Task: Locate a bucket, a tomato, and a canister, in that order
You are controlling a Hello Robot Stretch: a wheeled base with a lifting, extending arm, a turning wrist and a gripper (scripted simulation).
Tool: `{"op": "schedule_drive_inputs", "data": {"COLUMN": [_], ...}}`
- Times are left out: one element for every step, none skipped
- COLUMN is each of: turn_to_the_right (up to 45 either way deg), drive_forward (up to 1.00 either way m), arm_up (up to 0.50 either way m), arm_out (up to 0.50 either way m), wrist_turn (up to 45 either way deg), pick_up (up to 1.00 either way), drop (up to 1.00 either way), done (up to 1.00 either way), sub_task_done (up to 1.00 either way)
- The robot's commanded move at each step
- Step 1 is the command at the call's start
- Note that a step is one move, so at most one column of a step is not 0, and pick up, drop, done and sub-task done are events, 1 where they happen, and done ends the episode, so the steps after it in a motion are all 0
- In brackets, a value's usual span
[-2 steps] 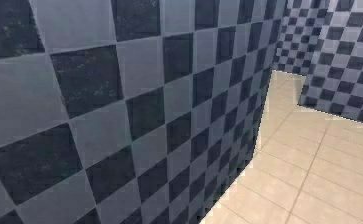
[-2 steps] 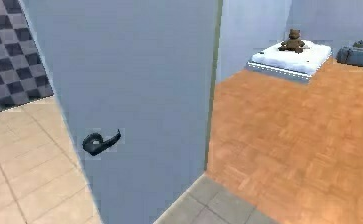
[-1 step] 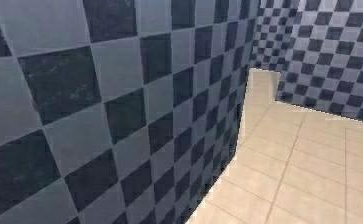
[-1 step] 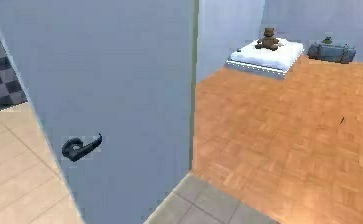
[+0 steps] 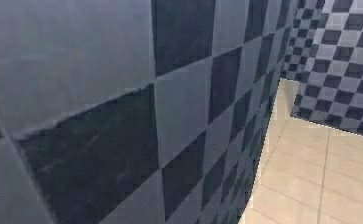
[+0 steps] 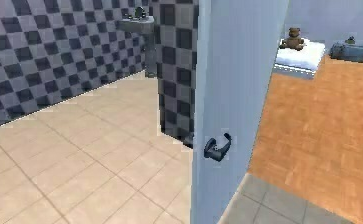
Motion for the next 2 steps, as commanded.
{"op": "schedule_drive_inputs", "data": {"turn_to_the_right": [39.0,0.0], "drive_forward": [0.0,1.0], "arm_up": [0.0,0.0], "arm_out": [0.0,0.0], "wrist_turn": [0.0,0.0], "pick_up": [0.0,0.0], "drop": [0.0,0.0], "done": [0.0,0.0], "sub_task_done": [0.0,0.0]}}
